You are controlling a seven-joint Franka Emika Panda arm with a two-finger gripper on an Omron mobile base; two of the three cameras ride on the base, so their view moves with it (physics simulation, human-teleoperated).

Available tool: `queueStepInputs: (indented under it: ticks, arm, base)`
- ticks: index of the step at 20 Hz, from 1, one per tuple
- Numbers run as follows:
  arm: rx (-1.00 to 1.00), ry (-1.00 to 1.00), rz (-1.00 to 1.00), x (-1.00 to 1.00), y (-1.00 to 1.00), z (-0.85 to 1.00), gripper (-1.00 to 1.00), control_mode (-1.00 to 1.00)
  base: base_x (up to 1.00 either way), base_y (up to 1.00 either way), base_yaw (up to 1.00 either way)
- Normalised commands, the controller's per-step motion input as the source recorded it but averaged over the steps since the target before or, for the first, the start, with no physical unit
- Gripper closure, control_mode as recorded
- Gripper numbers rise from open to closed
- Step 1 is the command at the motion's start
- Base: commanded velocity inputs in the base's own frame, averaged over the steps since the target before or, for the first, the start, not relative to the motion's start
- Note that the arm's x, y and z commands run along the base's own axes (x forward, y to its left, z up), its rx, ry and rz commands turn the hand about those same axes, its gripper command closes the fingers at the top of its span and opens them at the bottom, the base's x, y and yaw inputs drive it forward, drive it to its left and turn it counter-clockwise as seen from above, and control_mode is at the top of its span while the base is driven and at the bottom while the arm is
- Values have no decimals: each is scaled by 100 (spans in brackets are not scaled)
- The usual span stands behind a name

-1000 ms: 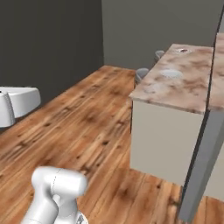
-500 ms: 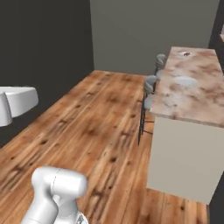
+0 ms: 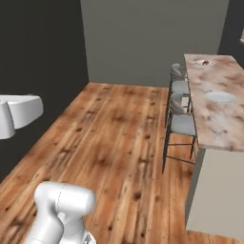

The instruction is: Transport the steak and garlic to the fridge. Place the steak on the rack containing meat and place the garlic on the rack containing the vegetable, ensuring meats and vegetables are on different racks.

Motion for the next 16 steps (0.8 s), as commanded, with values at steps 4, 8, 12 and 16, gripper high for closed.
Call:
queueStepInputs:
  ticks: [4, 8, 12, 16]
  arm:
    - [0, 0, 0, 0, 0, 0, -100, 100]
    - [0, 0, 0, 0, 0, 0, -100, 100]
    - [0, 0, 0, 0, 0, 0, -100, 100]
    - [0, 0, 0, 0, 0, 0, -100, 100]
  base:
    - [100, 100, -43]
    - [100, 100, -43]
    - [100, 100, -42]
    - [100, 100, -41]
